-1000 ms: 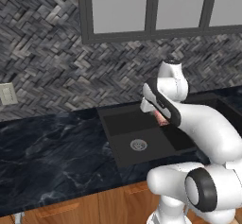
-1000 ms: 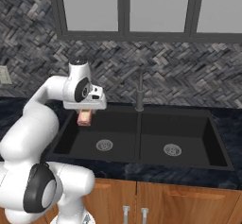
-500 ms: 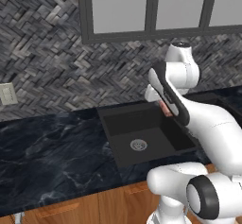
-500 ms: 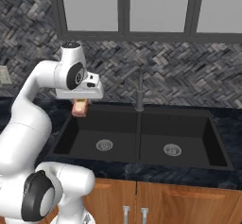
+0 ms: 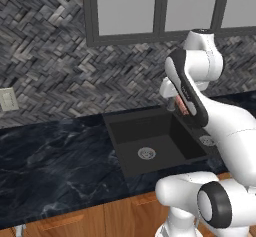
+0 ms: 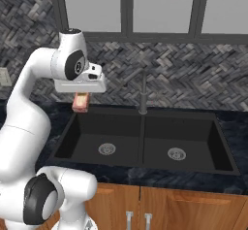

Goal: Pick up the soap dispenser and bar soap from the sink, and place them back in the cabinet, and close the cabinet doors.

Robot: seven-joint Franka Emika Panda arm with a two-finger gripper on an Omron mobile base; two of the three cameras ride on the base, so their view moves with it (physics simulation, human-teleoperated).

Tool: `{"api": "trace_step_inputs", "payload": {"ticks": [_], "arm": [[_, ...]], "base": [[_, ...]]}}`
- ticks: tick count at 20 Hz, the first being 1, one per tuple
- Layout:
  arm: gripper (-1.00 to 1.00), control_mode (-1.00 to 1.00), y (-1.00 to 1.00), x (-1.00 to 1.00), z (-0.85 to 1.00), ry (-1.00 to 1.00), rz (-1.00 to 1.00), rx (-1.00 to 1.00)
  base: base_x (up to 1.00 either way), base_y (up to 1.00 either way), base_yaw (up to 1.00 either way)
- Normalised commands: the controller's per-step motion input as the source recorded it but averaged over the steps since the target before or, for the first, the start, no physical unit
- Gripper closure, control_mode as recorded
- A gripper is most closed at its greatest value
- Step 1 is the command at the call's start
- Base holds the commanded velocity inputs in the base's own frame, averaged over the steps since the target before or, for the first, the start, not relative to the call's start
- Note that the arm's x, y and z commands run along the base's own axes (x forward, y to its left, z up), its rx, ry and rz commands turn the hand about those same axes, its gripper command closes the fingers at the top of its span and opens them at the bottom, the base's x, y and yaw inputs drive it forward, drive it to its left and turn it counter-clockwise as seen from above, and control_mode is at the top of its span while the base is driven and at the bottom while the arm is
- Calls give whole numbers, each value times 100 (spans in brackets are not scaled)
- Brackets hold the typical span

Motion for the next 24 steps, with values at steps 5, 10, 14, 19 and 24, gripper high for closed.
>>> {"api": "trace_step_inputs", "payload": {"ticks": [5, 10, 14, 19, 24], "arm": [[100, -100, 0, -41, 21, 0, 0, 0], [100, -100, 0, -55, 19, 0, 0, 0], [100, -100, 0, -49, 24, 0, 0, 0], [100, -100, 0, -40, 30, 0, 0, 0], [100, 100, 0, -13, 12, 0, 0, 0]], "base": [[0, 0, 0], [0, 0, 0], [0, 0, 0], [0, 0, 0], [-7, 0, 0]]}}
